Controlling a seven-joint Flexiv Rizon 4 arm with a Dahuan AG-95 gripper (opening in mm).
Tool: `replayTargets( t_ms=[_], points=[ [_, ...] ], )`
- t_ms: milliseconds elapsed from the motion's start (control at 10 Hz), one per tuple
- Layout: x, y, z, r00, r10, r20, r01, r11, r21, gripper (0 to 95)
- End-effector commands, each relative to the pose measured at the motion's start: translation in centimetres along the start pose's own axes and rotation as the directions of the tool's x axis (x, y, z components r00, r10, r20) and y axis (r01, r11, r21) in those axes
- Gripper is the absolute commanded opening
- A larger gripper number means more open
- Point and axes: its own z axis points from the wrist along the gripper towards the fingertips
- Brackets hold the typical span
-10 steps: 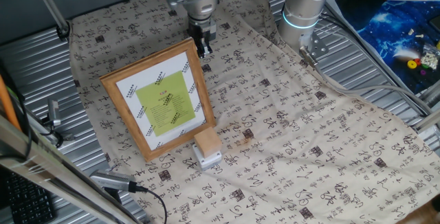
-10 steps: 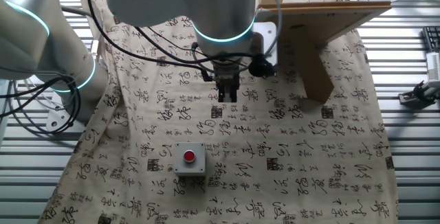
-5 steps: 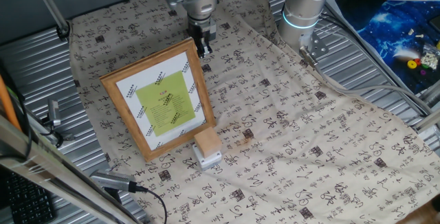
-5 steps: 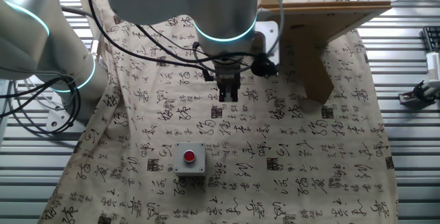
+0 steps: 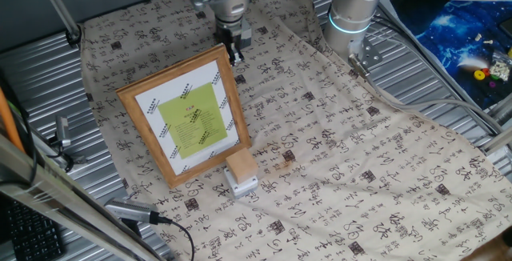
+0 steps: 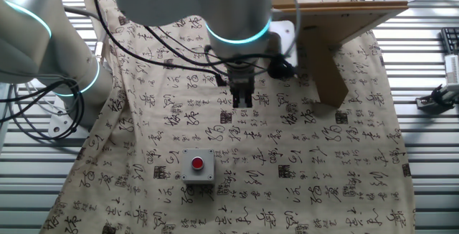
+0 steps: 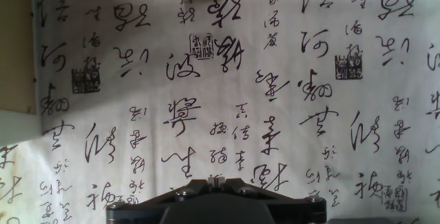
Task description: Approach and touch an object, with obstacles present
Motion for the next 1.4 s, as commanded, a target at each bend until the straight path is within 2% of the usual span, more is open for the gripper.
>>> replayTargets(
  t_ms=[100,1100,1400],
  points=[
    [-2.22,-0.78,-0.23,1.0,-0.022,0.0,0.022,1.0,-0.005,0.0],
    [-2.34,-0.84,-0.26,0.999,-0.051,0.001,0.051,0.999,0.005,0.0],
    [-2.34,-0.84,-0.26,0.995,-0.104,-0.005,0.104,0.995,0.003,0.0]
  ],
)
